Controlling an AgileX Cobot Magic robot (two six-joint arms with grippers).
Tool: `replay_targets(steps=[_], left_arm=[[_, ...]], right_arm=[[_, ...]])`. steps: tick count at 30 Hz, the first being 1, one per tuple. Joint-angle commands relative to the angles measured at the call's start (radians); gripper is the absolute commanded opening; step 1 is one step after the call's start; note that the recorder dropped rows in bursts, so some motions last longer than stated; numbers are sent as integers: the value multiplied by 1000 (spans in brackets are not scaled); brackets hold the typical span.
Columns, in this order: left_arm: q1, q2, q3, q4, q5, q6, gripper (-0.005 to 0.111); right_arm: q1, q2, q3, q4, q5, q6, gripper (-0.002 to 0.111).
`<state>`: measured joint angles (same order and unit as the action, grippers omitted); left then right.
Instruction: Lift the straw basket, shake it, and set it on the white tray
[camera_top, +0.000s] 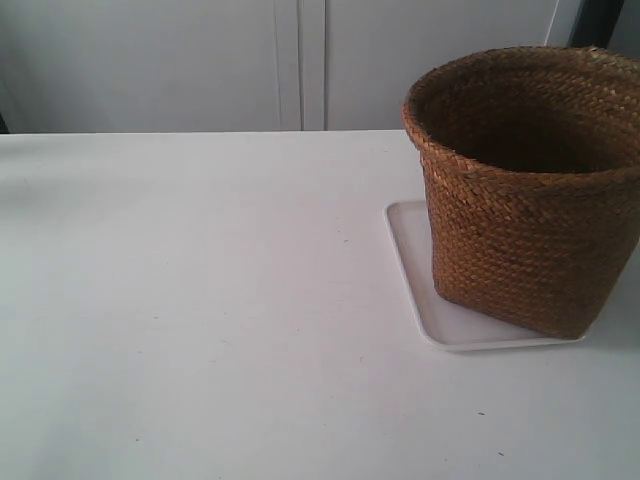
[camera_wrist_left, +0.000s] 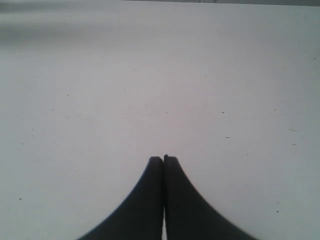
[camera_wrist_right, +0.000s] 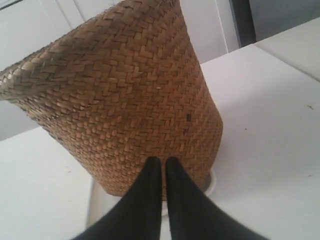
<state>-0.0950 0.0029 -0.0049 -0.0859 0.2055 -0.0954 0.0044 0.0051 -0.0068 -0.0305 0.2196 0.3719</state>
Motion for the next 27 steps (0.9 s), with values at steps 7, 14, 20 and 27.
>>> replay_targets(steps=[7,14,20,27], left_arm=[[3,-3,5,-2,4,-6,0],[3,-3,5,-2,4,-6,0],[3,-3,5,-2,1,-6,0],[3,-3,5,-2,-1,-6,0]], right_arm=[[-4,-5,7,-101,100,-119,4],[-4,-5,7,-101,108,-141,4],[-77,-5,7,-98,101,-141,4],[-77,-5,7,-98,101,-141,4]])
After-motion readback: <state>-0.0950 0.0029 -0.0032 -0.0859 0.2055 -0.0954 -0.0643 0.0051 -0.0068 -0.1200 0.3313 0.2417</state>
